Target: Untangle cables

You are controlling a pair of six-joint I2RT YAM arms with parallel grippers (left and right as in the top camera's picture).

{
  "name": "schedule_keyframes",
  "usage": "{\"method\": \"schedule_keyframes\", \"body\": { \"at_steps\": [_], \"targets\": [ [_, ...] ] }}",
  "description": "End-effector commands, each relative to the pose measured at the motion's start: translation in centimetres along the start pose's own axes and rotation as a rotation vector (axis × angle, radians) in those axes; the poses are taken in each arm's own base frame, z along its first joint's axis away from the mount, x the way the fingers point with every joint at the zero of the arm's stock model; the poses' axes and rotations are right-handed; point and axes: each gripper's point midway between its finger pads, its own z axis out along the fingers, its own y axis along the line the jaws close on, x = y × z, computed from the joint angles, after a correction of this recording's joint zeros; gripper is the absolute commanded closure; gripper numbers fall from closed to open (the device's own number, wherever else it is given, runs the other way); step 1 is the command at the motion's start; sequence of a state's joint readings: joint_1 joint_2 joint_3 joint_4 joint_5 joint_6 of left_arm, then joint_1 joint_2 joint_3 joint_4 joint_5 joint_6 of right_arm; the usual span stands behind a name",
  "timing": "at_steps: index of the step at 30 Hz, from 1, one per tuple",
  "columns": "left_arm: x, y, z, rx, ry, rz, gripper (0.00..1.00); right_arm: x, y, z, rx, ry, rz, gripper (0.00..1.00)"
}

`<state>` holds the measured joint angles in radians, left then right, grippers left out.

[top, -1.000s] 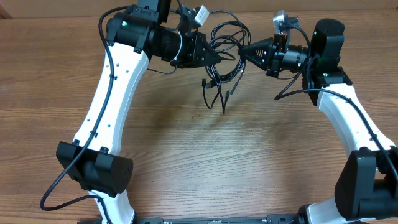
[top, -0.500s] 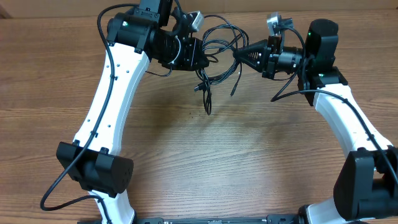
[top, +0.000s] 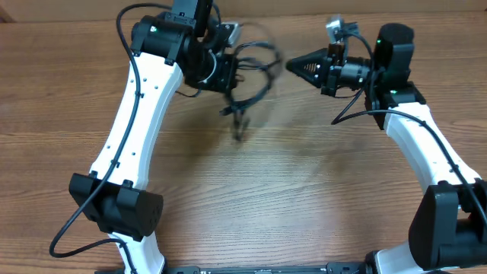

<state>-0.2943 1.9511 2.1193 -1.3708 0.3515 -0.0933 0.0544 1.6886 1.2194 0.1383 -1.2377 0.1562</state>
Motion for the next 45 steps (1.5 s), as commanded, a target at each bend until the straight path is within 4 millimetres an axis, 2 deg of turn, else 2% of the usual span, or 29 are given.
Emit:
{"method": "schedule_keyframes", "body": {
  "at_steps": [1,7,9,10,12,13,14,15,17,20,21,25,30,35,45],
  "targets": [
    [-0.5,3.0,-0.3,-0.132,-0.018,0.01,0.96,-1.5,0.3,-0.8,0.025,-0.024,-0.049,0.96],
    [-0.5,2.2,-0.2,-0.089,-0.015,0.01,0.96,-1.5,0.3,-0.8,0.027,-0.022,-0.043,0.96],
    [-0.5,0.0,-0.2,0.04,-0.013,0.015,0.95,-1.2,-0.3,-0.8,0.057,-0.02,-0.014,0.96],
    [-0.5,-1.3,-0.3,0.123,-0.012,0.027,0.95,-1.0,-1.1,-0.9,0.1,-0.02,0.021,0.92],
    [-0.4,-2.8,-0.7,0.227,-0.01,0.034,0.95,-0.6,-3.0,-1.2,0.21,-0.034,0.142,0.83],
    [-0.4,-3.3,-1.1,0.278,-0.009,0.027,0.96,-0.4,-4.0,-1.5,0.263,-0.045,0.213,0.82],
    [-0.4,-3.6,-1.3,0.311,-0.008,0.02,0.95,-0.3,-4.5,-1.7,0.288,-0.054,0.264,0.8],
    [-0.4,-3.8,-1.7,0.344,-0.008,0.011,0.95,-0.3,-4.7,-1.9,0.299,-0.063,0.313,0.75],
    [-0.4,-4.3,-2.5,0.424,-0.011,0.012,0.96,-0.3,-4.7,-1.9,0.298,-0.079,0.409,0.73],
    [-0.6,-4.7,-3.5,0.512,-0.035,0.043,0.96,-0.3,-4.0,-1.7,0.251,-0.078,0.508,0.72],
    [-0.8,-4.4,-3.9,0.526,-0.049,0.054,0.95,-0.2,-3.2,-1.5,0.206,-0.064,0.536,0.7],
    [-1.0,-4.3,-4.6,0.566,-0.087,0.118,0.96,-0.1,-0.9,-1.2,0.078,-0.016,0.53,0.68],
    [-1.1,-5.2,-5.5,0.644,-0.133,0.216,0.95,-0.4,1.4,-0.9,-0.042,0.023,0.476,0.66],
    [-1.2,-5.8,-5.7,0.668,-0.156,0.274,0.95,-1.4,3.7,-0.5,-0.152,0.041,0.33,0.65],
    [-0.9,-6.9,-5.7,0.7,-0.15,0.29,0.95,-1.8,5.4,0.8,-0.203,0.048,0.226,0.66]
  ]
}}
